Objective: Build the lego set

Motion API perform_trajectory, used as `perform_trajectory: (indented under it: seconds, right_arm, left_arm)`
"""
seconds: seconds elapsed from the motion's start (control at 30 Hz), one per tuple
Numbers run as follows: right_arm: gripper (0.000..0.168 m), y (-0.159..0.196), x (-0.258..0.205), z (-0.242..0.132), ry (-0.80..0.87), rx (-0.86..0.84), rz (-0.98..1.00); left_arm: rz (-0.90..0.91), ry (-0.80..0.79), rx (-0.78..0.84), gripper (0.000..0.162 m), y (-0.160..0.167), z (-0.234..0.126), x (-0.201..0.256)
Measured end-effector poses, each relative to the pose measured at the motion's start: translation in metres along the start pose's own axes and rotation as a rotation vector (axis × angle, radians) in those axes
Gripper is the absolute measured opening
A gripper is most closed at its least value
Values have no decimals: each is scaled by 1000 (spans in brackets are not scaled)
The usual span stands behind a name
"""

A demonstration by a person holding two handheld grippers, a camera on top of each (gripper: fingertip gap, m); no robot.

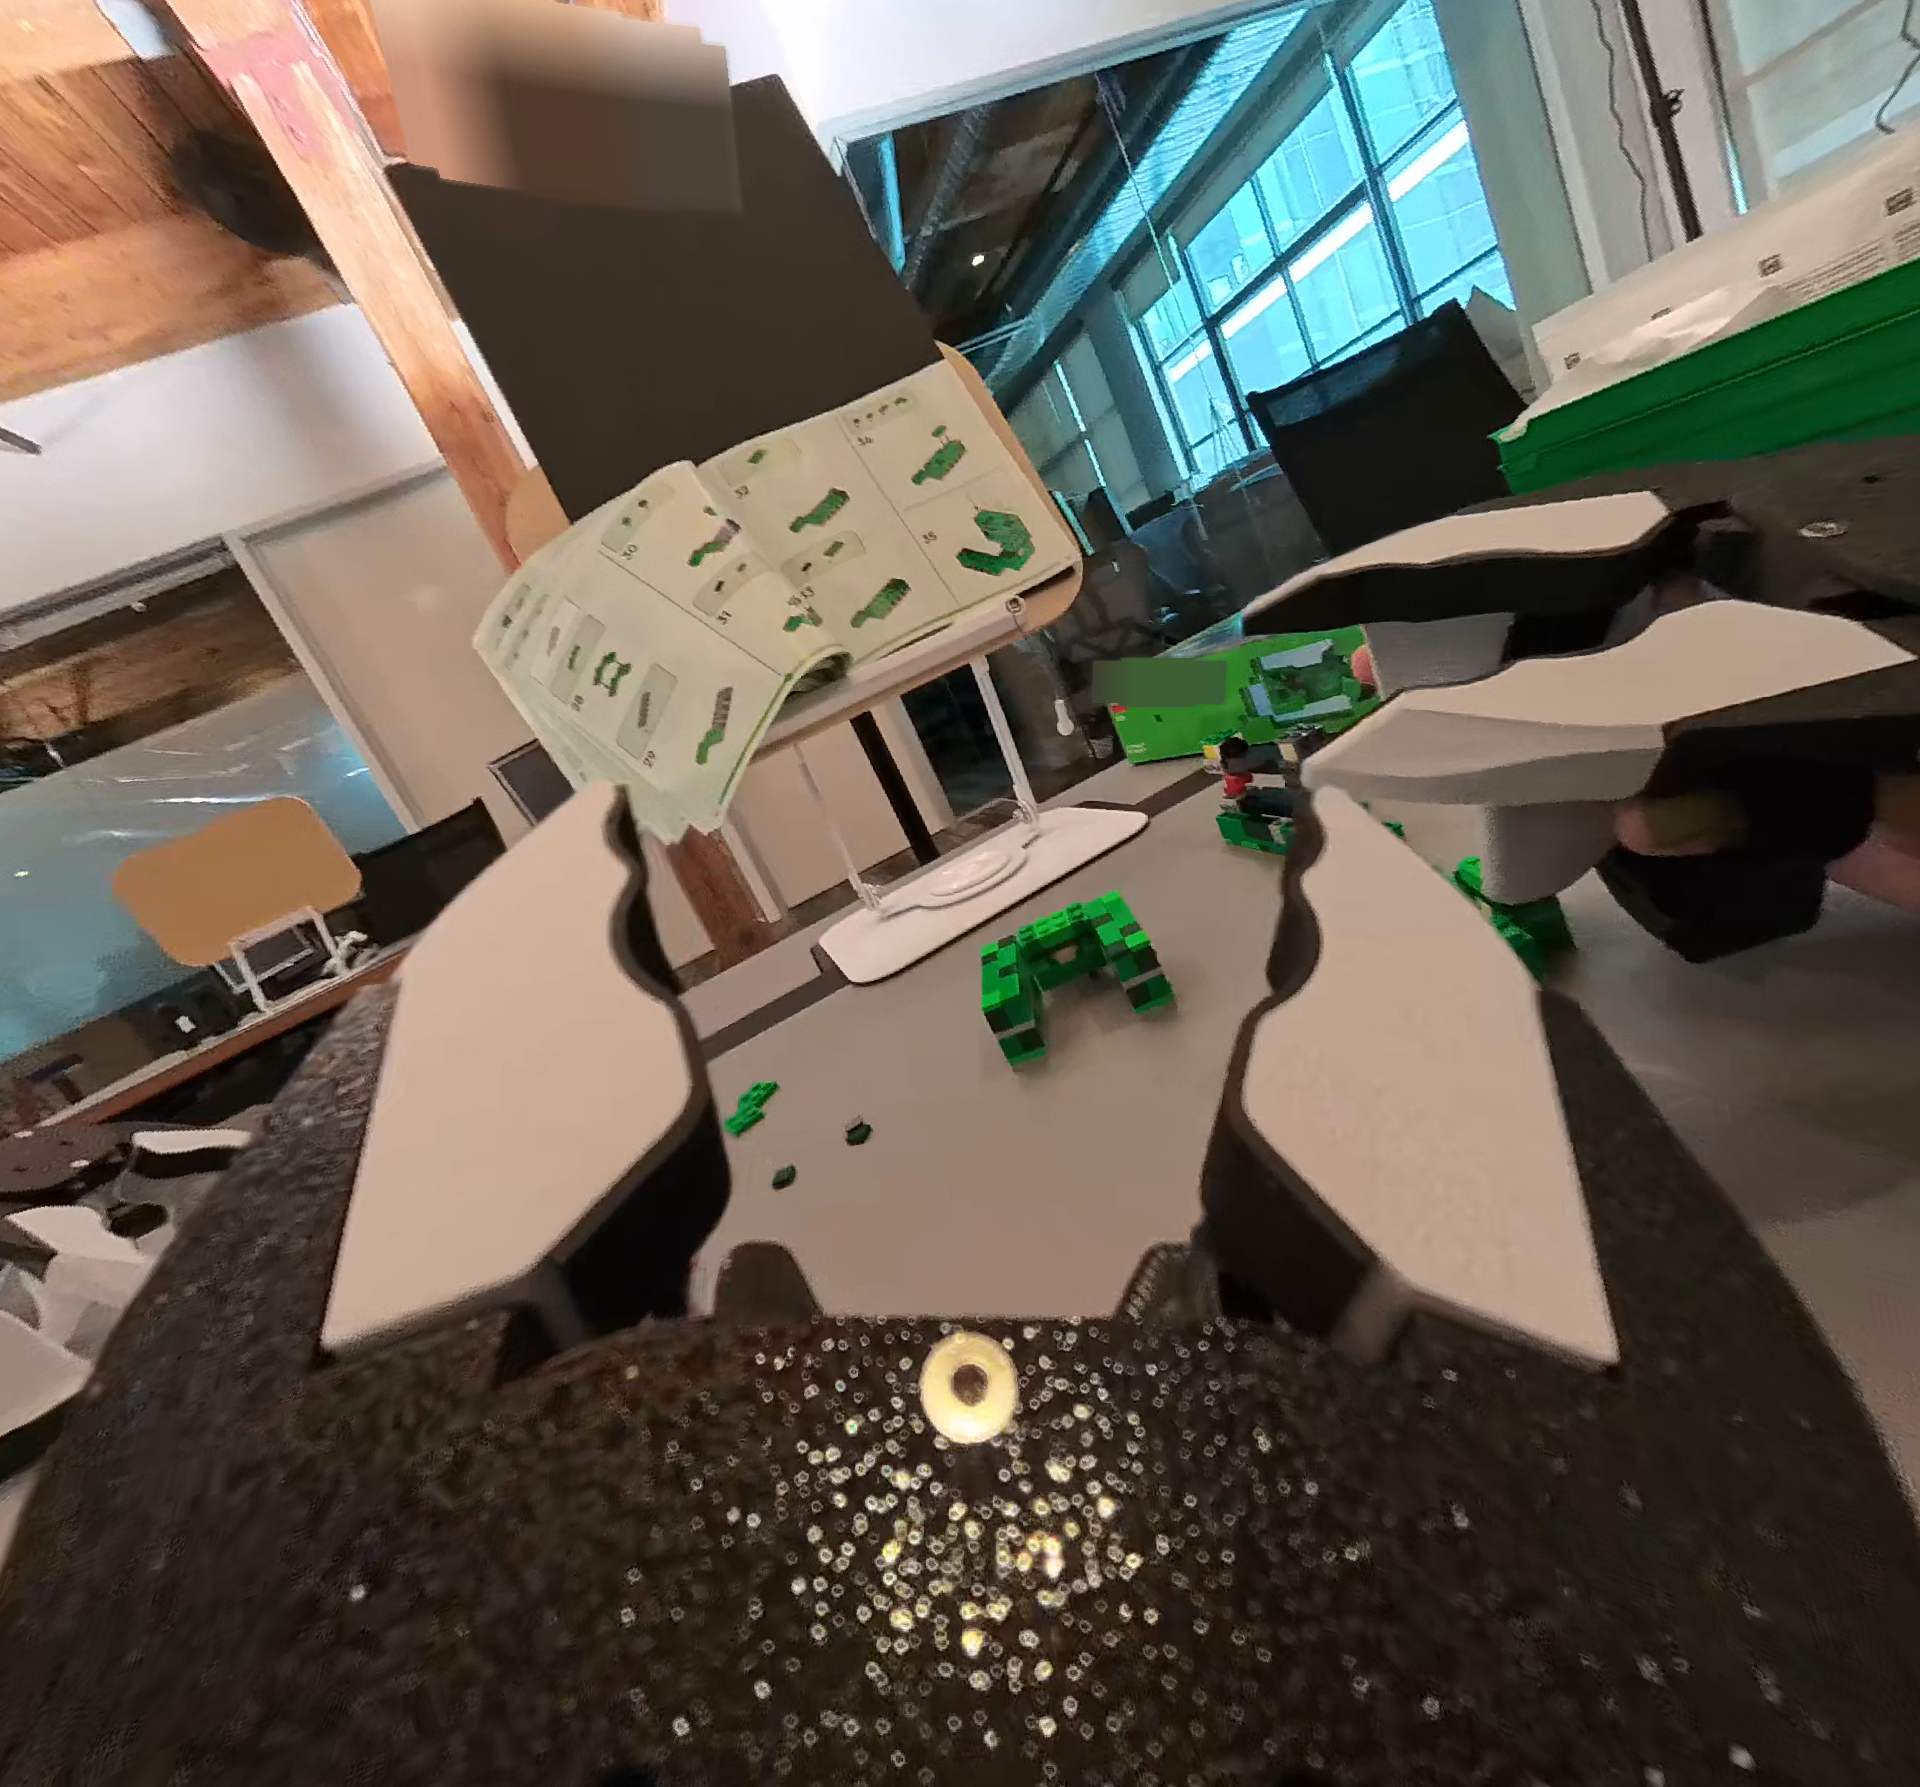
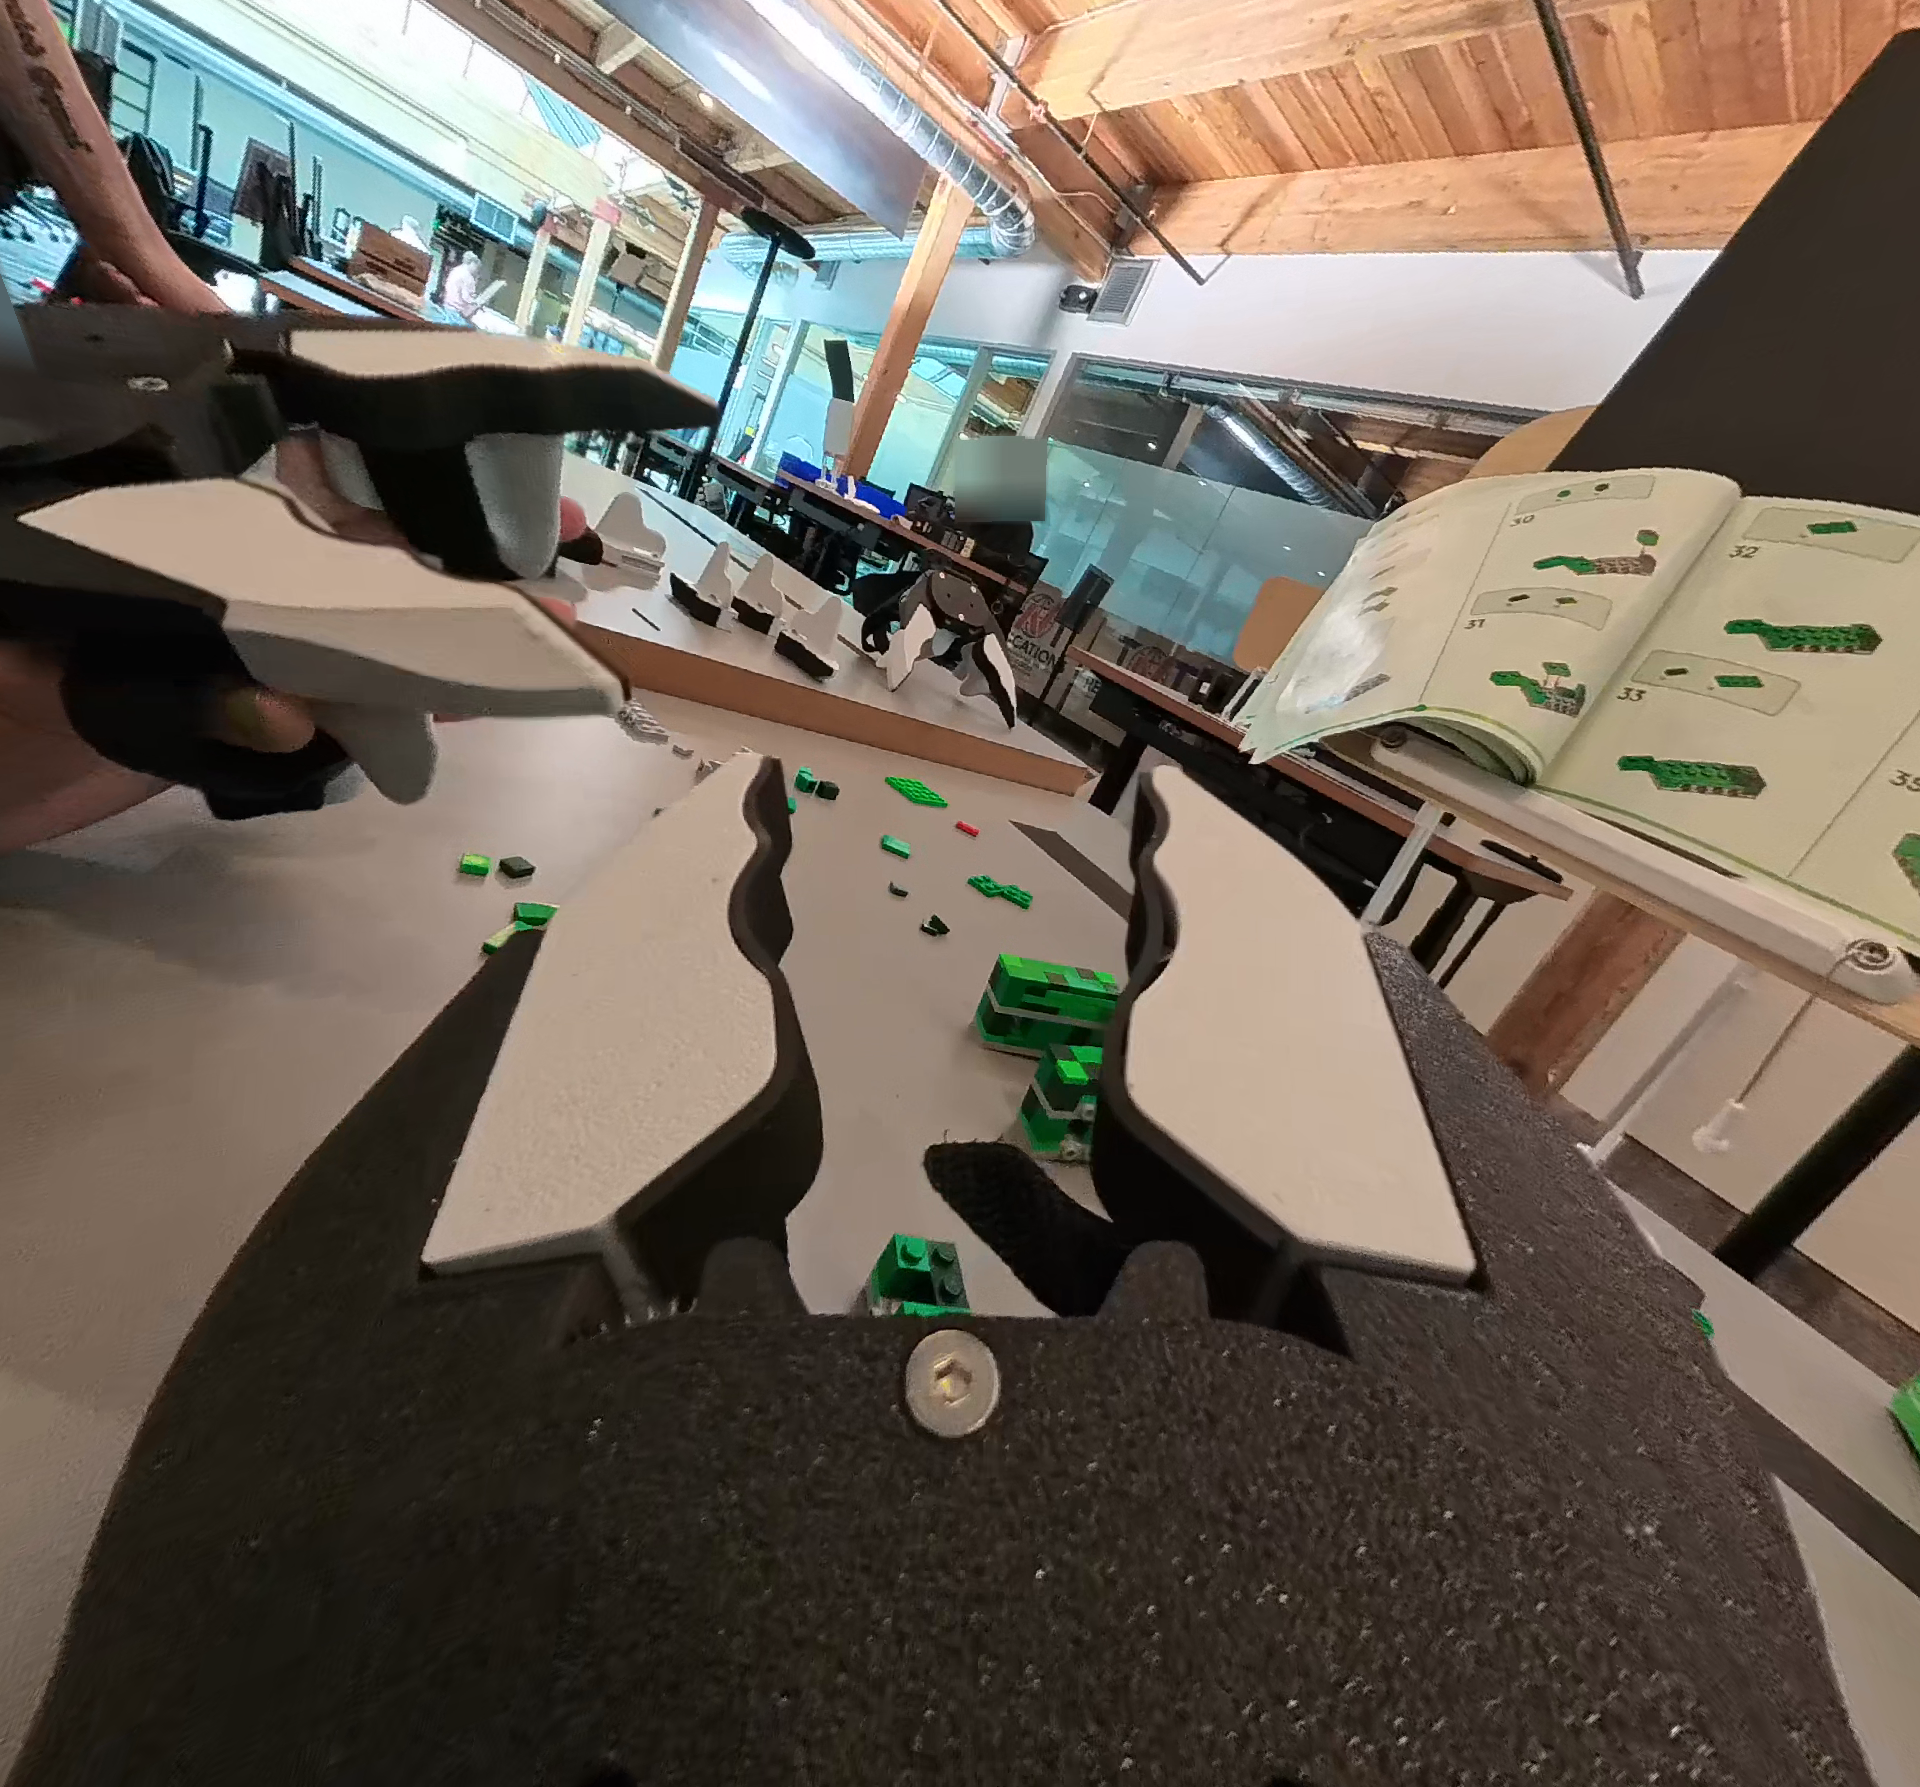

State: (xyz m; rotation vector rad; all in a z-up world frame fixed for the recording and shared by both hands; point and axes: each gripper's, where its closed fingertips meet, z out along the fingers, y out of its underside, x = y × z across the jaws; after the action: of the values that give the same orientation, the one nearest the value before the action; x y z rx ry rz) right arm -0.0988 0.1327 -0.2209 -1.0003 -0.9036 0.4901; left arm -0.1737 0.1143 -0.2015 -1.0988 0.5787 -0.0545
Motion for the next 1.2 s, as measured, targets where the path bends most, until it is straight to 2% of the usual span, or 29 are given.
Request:
perform_trajectory:
  seconds: [0.13,0.4,0.47,0.6,0.77,0.97,1.1,1.2]
  right_arm:
    - [67,-2,-1,0,-2,9,-13]
    - [69,4,-8,-12,-65,-37,-77]
    - [67,6,-18,-19,-131,-49,-95]
    - [69,2,-31,-31,-247,-24,-57]
    - [70,0,-32,-38,-282,-9,-11]
    - [56,2,-38,-39,-311,-23,-34]
    - [44,2,-31,-35,-256,-29,-38]
    - [32,-5,-12,-27,-142,15,-10]
  left_arm:
    - [0,-16,9,141,-1,4,1]
    - [12,74,18,137,1,2,11]
    - [-5,109,43,128,-3,-2,13]
    - [-30,175,-8,113,5,-8,14]
    - [-114,256,-1,93,5,-13,19]
    - [-95,358,-46,64,9,-15,37]
    - [-74,294,-54,54,7,-13,30]
    - [-65,123,-89,42,8,-8,10]
